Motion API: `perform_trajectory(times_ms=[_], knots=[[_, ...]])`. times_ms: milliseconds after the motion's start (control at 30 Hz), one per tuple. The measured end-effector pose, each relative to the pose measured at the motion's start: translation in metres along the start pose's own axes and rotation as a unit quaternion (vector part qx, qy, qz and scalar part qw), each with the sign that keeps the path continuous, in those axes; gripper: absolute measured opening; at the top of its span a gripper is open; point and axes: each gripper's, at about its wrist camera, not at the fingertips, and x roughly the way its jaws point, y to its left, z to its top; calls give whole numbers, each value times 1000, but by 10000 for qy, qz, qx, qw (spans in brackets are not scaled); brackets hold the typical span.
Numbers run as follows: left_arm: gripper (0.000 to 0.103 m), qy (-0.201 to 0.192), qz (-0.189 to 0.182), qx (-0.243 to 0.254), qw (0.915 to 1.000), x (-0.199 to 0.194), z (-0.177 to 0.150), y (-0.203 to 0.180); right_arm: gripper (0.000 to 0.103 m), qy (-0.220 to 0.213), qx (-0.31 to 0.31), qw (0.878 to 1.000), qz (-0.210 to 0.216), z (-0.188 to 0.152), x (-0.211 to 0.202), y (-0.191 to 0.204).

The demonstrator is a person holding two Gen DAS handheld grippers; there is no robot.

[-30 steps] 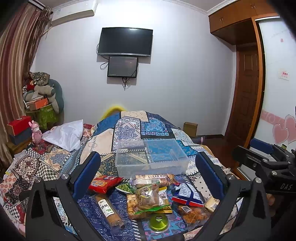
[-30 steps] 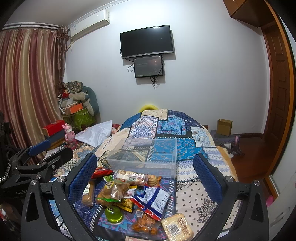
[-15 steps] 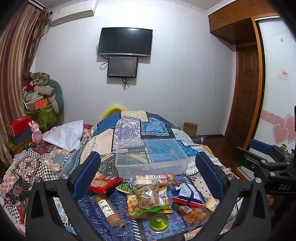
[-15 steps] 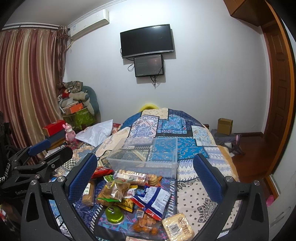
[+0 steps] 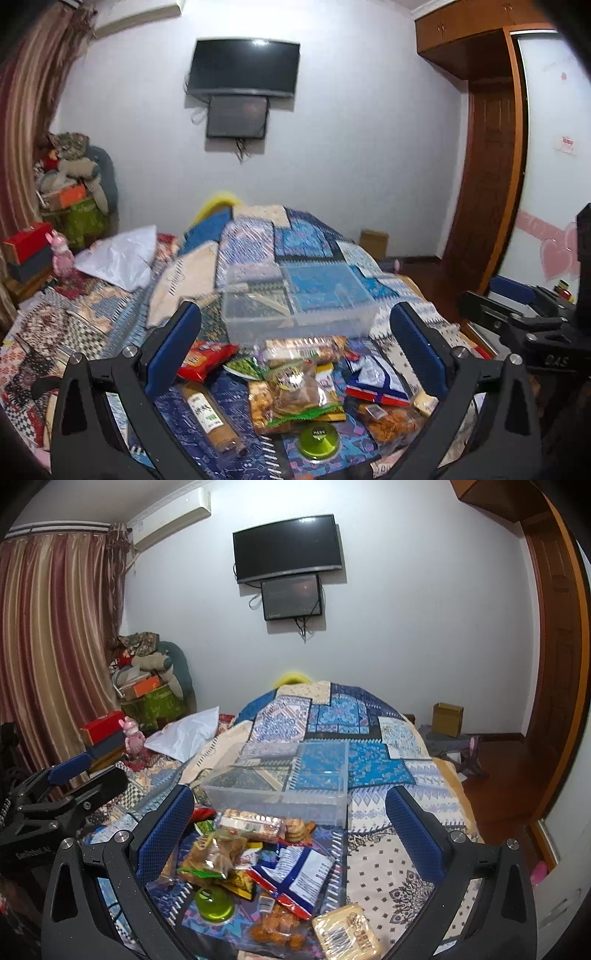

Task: Organize snacks
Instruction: 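Grasp the white-and-blue chip bag with the right tool while the left tool grasps the yellow-labelled pastry bag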

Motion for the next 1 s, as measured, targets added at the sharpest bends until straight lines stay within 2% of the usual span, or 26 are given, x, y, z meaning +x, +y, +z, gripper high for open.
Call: perform_trajectory(times_ms=[133,267,433,533,733,867,1000], knots=[[102,387,-58,-88,9992,24,-8,10,103,342,72,9994,-22,-7,20,-13],[91,797,132,-104,9967,52,-24,19,103,780,170,9968,73,-19,43,-26],[88,1295,170,-183,9913,85,-44,29,102,1306,282,9908,217,-34,67,-38],[88,1499,90,-170,9885,101,-52,28,99,1557,311,9870,263,-42,80,-39],[88,1976,-194,-301,9796,131,-66,24,99,2114,165,9767,335,-56,108,-33],[88,2164,-246,-322,9755,142,-77,20,95,2460,75,9685,381,-63,123,-33],[87,2258,-326,-315,9731,148,-85,15,95,2657,317,9622,504,-69,132,-37]])
